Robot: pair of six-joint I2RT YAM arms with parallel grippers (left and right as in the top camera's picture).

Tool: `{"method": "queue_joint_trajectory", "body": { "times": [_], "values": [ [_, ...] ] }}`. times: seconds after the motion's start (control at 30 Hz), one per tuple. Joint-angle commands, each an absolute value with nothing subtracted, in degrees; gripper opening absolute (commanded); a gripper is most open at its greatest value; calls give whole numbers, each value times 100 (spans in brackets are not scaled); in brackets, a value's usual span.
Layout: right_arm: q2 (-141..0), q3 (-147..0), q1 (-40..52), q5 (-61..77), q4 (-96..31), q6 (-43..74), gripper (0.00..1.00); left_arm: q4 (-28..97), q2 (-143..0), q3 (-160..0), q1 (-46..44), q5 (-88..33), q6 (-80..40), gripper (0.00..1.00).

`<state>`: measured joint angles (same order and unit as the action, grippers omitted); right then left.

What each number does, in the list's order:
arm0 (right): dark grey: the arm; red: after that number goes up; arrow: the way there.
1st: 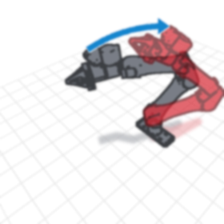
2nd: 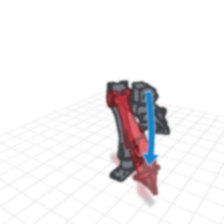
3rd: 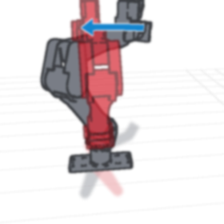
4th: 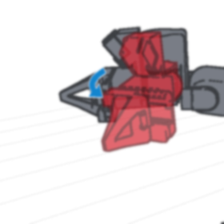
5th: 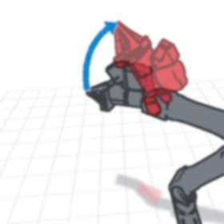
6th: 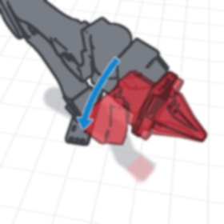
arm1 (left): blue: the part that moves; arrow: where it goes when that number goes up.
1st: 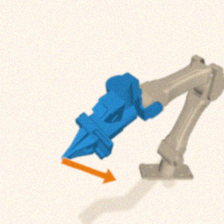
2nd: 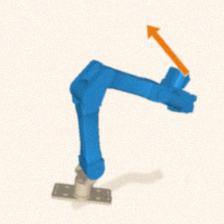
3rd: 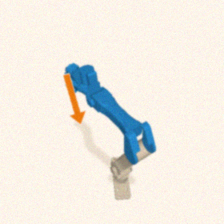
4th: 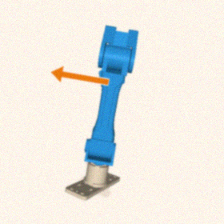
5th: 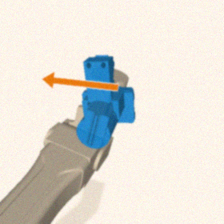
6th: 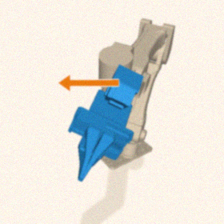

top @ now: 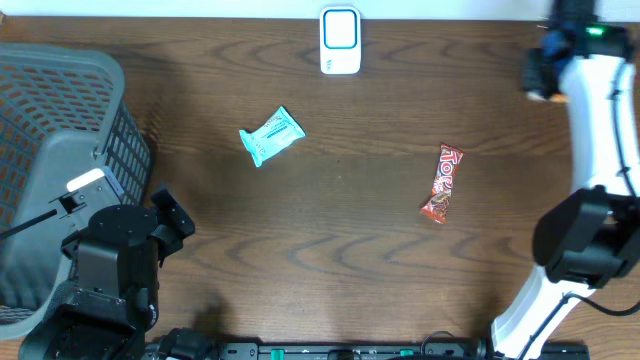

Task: Scan the item barcode
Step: 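Carry the orange packet to the right table edge and release it, then reach the right gripper to the red candy bar and grasp it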

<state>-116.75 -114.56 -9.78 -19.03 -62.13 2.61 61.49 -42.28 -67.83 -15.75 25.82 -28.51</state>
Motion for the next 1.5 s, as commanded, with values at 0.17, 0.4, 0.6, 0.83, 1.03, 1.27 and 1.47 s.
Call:
{"method": "queue_joint_trajectory", "body": {
  "times": [0.17,0.4,0.6,0.83,1.03,1.27,1.47],
  "values": [
    [-12352,-11419,-2582,-1780,-6329,532,75,6147,-4222,-6770,-1549,2655,-2860,93],
    [-12464,-11426,-3315,-749,-6278,532,79,6147,-4222,-6770,-1549,2655,-2860,93],
    [-12160,-11445,-3487,1107,-6250,530,98,6147,-4222,-6770,-1549,2655,-2860,93],
    [-11723,-11445,-3050,3286,-6320,530,99,6147,-4222,-6770,-1549,2655,-2860,93],
    [-11723,-11426,-2045,2932,-7063,532,99,6147,-4222,-6770,-1549,2655,-2860,93],
    [-11751,-11159,-1007,2095,-7673,508,89,6147,-4222,-6770,-1549,2655,-2860,93],
    [-11751,-10077,-600,1778,-7188,311,97,6147,-4222,-6770,-1549,2655,-2858,93]
  ]
}}
